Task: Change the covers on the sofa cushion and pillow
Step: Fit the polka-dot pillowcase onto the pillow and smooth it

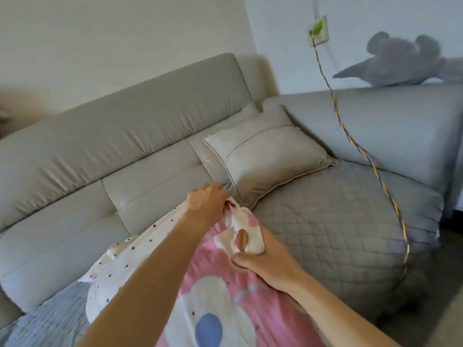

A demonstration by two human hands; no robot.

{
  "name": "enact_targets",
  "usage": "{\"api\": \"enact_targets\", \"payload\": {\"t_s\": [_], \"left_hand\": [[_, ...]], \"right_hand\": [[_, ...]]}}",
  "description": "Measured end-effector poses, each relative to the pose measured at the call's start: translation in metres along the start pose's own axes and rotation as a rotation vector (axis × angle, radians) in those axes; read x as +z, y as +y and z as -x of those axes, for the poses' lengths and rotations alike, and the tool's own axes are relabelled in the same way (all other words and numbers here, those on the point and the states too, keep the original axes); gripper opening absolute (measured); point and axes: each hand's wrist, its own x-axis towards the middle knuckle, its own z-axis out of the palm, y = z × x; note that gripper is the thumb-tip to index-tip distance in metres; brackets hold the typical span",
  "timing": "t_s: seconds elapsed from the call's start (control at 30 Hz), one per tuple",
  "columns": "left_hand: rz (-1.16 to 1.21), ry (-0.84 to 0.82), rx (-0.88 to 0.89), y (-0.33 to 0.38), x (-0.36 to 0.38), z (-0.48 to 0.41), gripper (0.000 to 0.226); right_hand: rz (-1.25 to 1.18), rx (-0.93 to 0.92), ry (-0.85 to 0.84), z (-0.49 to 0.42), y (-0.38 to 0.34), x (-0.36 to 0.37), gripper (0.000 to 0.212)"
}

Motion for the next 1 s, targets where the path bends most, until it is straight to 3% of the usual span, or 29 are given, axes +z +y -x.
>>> {"api": "enact_targets", "payload": {"t_s": [0.17,0.33,0.47,0.57,0.67,0.77,0.87,1.0], "left_hand": [[0.366,0.025,-0.04,-0.015,-0.04,-0.002,0.021],[0.491,0.094,-0.102,-0.048,-0.101,0.05,0.013],[0.559,0.198,-0.141,-0.058,-0.114,0.096,0.017],[0.601,0.293,-0.129,-0.068,-0.104,0.133,0.022],[0.585,0.383,-0.074,-0.076,-0.07,0.172,0.031],[0.494,0.52,-0.317,-0.1,-0.039,0.186,0.031],[0.516,0.381,-0.492,-0.116,-0.006,0.201,0.018],[0.616,0.134,-0.577,-0.106,0.048,0.218,0.042]], "right_hand": [[0.193,-0.228,0.075,0.001,-0.022,0.018,0.012],[0.563,-0.559,0.188,0.0,-0.065,0.073,0.05],[0.674,-0.668,0.188,-0.01,-0.102,0.119,0.045],[0.729,-0.484,0.133,-0.024,-0.105,0.125,0.041],[0.747,-0.244,0.088,-0.04,-0.077,0.113,0.054],[0.694,-0.126,0.043,-0.043,-0.049,0.089,0.066],[0.659,-0.027,0.005,-0.039,-0.025,0.064,0.064],[0.569,0.079,0.048,-0.017,-0.006,0.048,0.058]]}}
